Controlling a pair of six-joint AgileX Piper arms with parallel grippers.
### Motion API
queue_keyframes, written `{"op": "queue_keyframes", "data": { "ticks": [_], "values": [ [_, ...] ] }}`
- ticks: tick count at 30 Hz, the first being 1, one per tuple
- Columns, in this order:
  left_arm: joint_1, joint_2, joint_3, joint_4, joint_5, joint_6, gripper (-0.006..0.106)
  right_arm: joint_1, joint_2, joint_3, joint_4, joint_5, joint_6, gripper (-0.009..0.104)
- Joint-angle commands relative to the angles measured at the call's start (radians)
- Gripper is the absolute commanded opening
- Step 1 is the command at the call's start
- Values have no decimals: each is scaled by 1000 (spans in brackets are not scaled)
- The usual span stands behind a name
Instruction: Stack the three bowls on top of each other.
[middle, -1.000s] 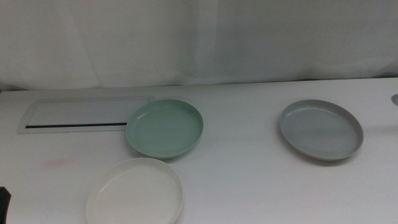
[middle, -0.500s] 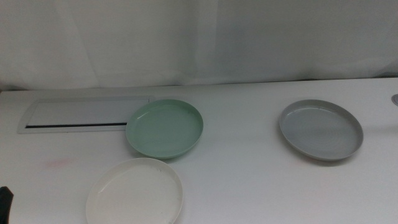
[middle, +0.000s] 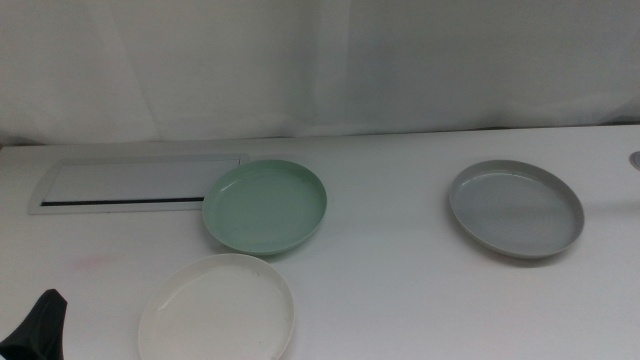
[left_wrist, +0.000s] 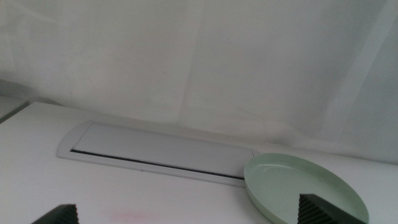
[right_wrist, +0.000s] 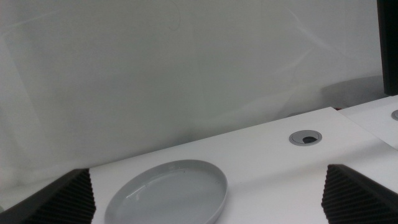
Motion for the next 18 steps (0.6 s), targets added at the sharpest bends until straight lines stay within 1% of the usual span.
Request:
{"op": "queue_keyframes", "data": {
  "ticks": [1,4,7,9,12,15,18],
  "values": [
    [3,-2,38,-7,-23,-9,93,2,-32,41,-2,2,-10,103],
    [3,0,3,-2,-25,-9,93,2,-32,41,-14,2,-10,103],
    [3,0,-115,1,111,-2,93,2,-32,41,-21,-5,-10,103],
    [3,2,-199,1,205,36,93,2,-32,41,-21,-7,-10,103],
    [3,18,-330,-7,351,146,93,2,-32,41,-21,-9,-10,103],
    [3,57,-457,-63,430,269,93,2,-32,41,-21,-11,-10,103],
    [3,113,-563,-146,479,323,92,2,-32,41,-21,-13,-10,103]
  ]
}}
